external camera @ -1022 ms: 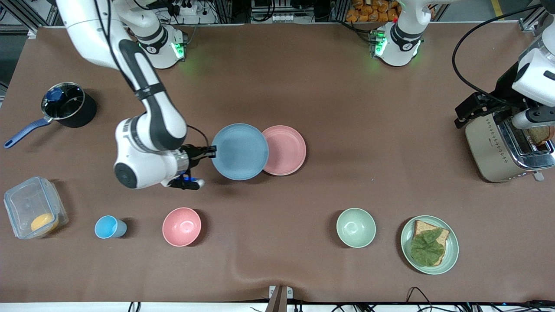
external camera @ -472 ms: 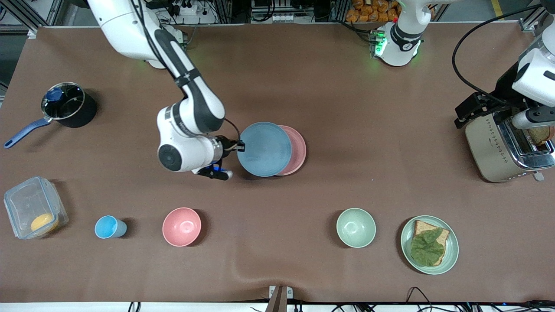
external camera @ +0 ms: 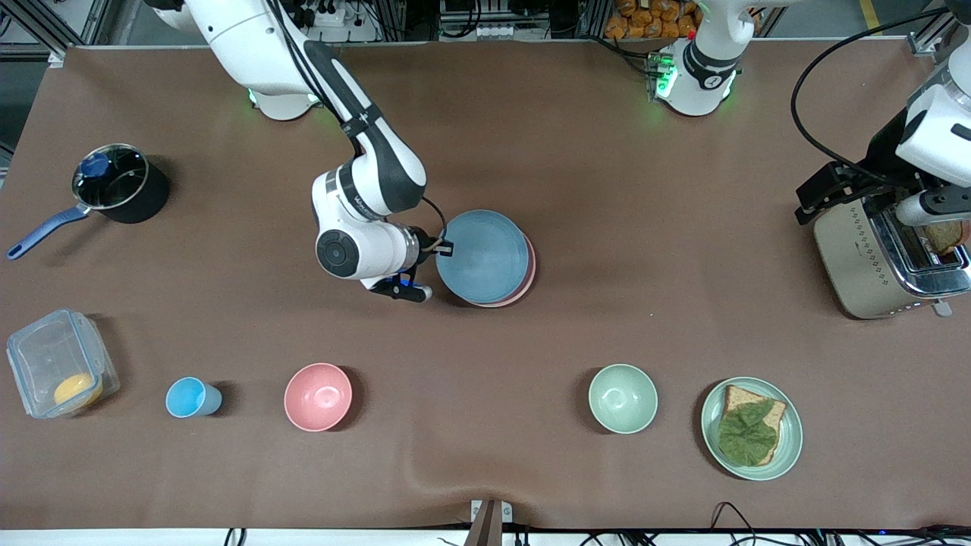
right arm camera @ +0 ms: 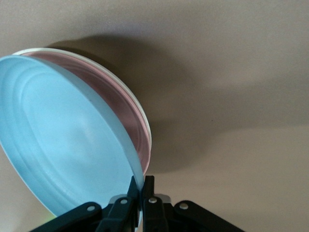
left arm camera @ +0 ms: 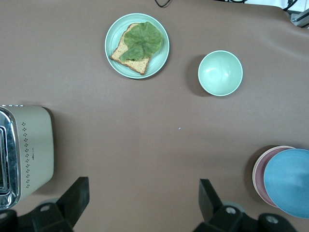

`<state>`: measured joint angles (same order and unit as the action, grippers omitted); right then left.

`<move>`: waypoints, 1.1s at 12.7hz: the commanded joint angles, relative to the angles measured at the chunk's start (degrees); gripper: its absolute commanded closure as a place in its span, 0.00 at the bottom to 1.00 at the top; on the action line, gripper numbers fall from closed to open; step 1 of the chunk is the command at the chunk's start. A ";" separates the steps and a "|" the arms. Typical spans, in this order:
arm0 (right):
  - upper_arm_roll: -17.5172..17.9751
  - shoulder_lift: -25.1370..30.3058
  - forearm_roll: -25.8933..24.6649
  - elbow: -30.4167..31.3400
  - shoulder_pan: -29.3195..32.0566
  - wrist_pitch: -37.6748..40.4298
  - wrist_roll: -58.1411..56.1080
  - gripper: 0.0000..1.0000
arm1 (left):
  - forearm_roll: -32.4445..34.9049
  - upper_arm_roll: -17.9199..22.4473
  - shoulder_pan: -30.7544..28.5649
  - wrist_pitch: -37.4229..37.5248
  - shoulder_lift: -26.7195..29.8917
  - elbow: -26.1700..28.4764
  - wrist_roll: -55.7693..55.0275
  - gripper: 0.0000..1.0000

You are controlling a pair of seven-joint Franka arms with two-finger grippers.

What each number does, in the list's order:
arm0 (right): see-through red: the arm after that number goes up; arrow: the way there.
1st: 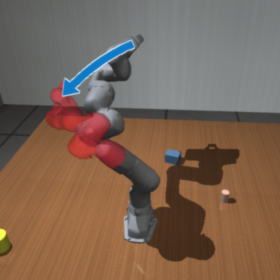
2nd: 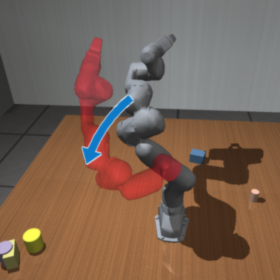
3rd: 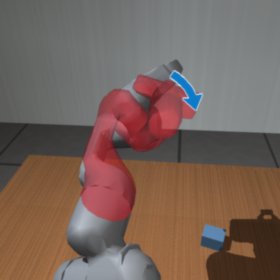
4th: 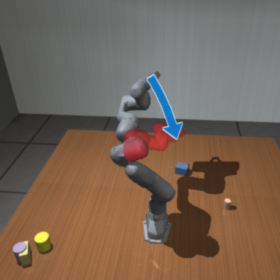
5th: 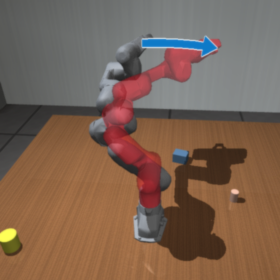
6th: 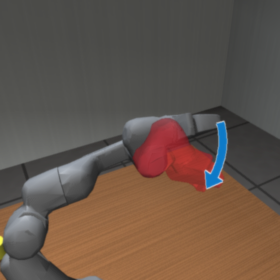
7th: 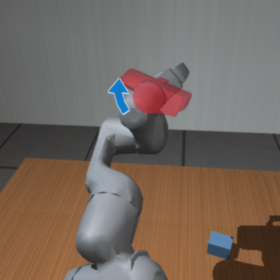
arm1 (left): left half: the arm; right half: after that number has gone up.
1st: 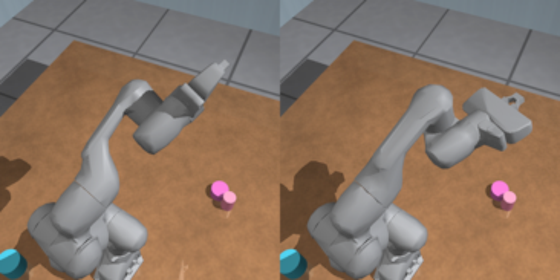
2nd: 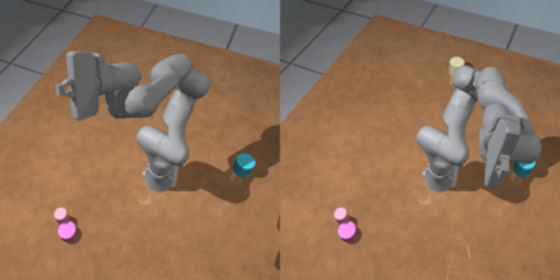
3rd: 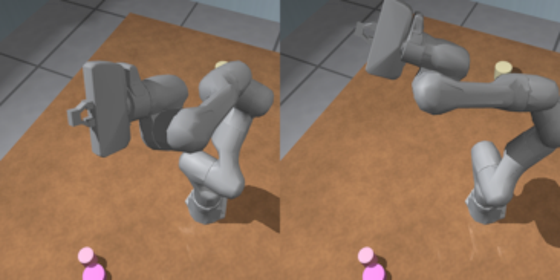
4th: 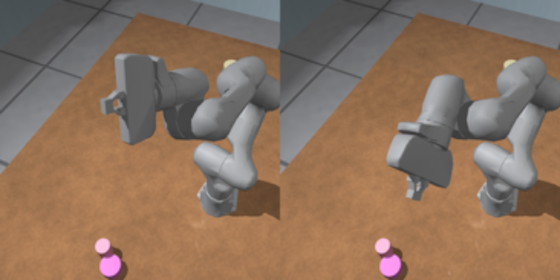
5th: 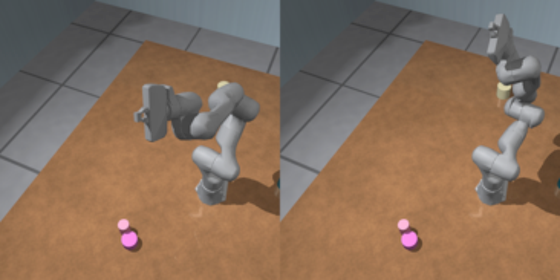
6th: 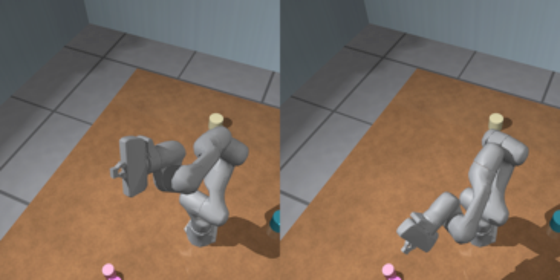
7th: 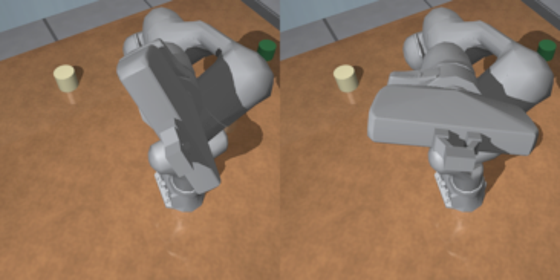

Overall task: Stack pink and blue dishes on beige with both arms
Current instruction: 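Lower the blue plate onto the stack and open the right gripper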

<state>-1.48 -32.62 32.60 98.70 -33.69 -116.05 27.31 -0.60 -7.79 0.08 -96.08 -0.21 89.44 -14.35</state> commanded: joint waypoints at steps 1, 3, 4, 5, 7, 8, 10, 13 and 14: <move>-0.72 0.45 1.32 0.88 -2.07 -1.71 2.38 1.00 | -1.42 0.23 -0.26 0.10 -0.06 -0.67 1.17 0.00; -0.72 0.19 1.24 0.80 -2.69 -2.60 2.74 1.00 | -1.42 0.23 -0.26 0.10 -0.06 -0.67 1.26 0.00; -0.81 0.01 1.15 0.80 -2.70 -2.69 2.74 1.00 | -1.42 0.32 -0.26 0.10 -0.06 -0.67 1.26 0.00; -0.81 0.01 1.15 0.80 -2.70 -2.77 2.74 1.00 | -1.42 0.32 -0.26 0.10 -0.06 -0.67 1.26 0.00; -0.72 -0.60 1.15 0.71 -2.61 -2.69 2.74 0.98 | -1.42 0.32 -0.17 0.10 -0.06 -0.67 1.26 0.00; -0.72 -0.69 1.15 0.80 -2.52 -2.60 2.92 0.68 | -1.42 0.32 -0.26 0.10 -0.06 -0.67 1.26 0.00; -0.81 -0.60 1.15 0.53 -2.08 -2.25 4.14 0.00 | -1.42 0.32 -0.17 0.10 -0.06 -0.67 1.26 0.00; -1.59 0.71 0.62 -0.26 -1.12 0.37 4.59 0.00 | -1.51 0.32 -0.17 0.19 -0.06 -0.58 1.26 0.00; -2.55 1.15 0.01 -1.65 0.19 4.13 3.98 0.00 | -1.51 0.40 -0.17 0.19 -0.06 -0.58 1.08 0.00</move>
<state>-2.99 -33.25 32.58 98.16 -35.47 -116.65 31.14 -0.60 -7.67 0.07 -96.08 -0.21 89.44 -14.35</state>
